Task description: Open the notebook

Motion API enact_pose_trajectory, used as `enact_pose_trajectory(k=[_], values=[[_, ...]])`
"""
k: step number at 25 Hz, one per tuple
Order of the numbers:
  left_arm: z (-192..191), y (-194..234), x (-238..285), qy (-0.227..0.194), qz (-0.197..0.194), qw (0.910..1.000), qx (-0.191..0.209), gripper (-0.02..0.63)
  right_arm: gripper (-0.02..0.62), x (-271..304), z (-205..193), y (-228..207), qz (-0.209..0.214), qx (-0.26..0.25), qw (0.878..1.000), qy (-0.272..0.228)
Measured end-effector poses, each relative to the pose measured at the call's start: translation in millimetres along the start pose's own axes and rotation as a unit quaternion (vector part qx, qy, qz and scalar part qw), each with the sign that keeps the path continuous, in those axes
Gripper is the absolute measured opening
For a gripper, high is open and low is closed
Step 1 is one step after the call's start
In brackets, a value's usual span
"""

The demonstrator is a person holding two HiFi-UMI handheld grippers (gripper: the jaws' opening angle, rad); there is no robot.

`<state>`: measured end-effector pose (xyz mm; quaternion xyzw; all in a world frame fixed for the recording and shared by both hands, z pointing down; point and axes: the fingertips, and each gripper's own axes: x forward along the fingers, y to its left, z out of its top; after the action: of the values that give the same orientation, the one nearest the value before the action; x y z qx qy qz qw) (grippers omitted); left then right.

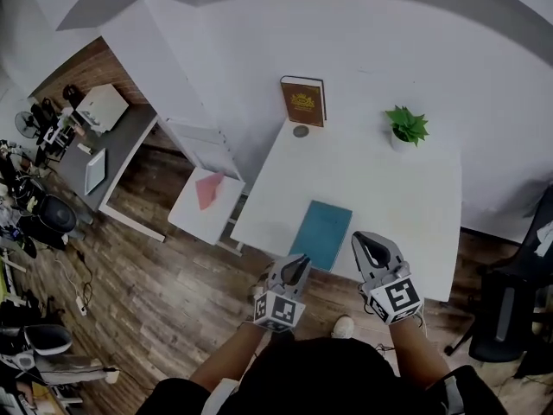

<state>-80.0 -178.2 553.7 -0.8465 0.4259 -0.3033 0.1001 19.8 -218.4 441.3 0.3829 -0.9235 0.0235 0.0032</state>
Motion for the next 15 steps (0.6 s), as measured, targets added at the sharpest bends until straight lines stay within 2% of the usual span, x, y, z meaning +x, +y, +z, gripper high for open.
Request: enact_pose_trajectory(k=[3,7,12,15], values=[[-13.6,-10.1,10.6,0.013,-0.034,0.9976,0.059,0.12,0.005,1.9,-3.7,-2.4,-0.02,0.0,1.0,0.007],[-33.5,-24.1,19.4,0.031,-0.076,0.9852,0.15,0.145,0.004,3.8,-6.7,1.3,-0.042,0.003,0.999,0.015],[-57.8,-43.7,38.6,0.059,-0.126,0.9634,0.229,0.164,0.004,1.4,-17.3,5.1,-0.059,0.003,0.998,0.031],[-69.1,-61.0,53.8,0.073,-0.153,0.9511,0.258,0.162,0.004,-9.9,-27.1,3.9,-0.074,0.007,0.996,0.045]])
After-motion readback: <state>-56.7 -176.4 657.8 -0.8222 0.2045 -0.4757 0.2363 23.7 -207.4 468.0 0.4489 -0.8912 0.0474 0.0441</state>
